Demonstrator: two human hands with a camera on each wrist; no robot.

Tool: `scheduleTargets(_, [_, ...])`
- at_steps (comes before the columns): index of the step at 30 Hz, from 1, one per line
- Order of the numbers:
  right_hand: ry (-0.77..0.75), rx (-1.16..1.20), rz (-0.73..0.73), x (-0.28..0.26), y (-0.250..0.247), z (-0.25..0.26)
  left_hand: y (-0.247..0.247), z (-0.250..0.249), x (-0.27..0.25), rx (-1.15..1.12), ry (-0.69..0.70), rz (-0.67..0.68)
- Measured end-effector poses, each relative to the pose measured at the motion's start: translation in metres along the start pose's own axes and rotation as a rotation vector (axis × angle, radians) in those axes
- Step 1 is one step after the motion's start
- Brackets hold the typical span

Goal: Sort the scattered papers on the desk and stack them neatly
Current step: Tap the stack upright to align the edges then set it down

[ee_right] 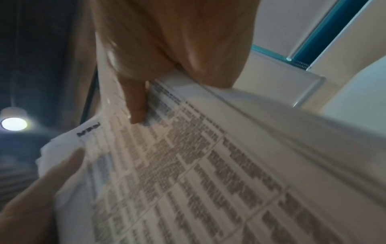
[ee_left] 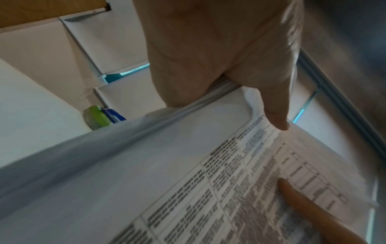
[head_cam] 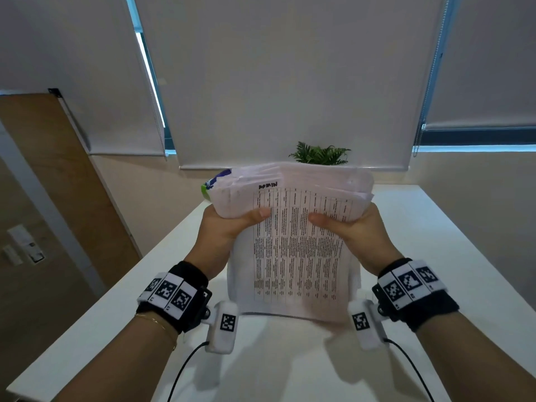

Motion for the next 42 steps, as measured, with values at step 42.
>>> scheduleTargets(42, [-0.034, -0.055, -0.2, -0.008, 0.02, -0.01, 0.016, 0.03, -0.011, 0.19, -0.017, -0.121])
Point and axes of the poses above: each hand's wrist, its own x-axis towards the middle knuckle, its own y-axis out of the palm, z = x × y, the point moved 1 cm from there along x, towards the middle knuckle, and after that the axes turned 13 degrees about y, right-handed, at the moved point
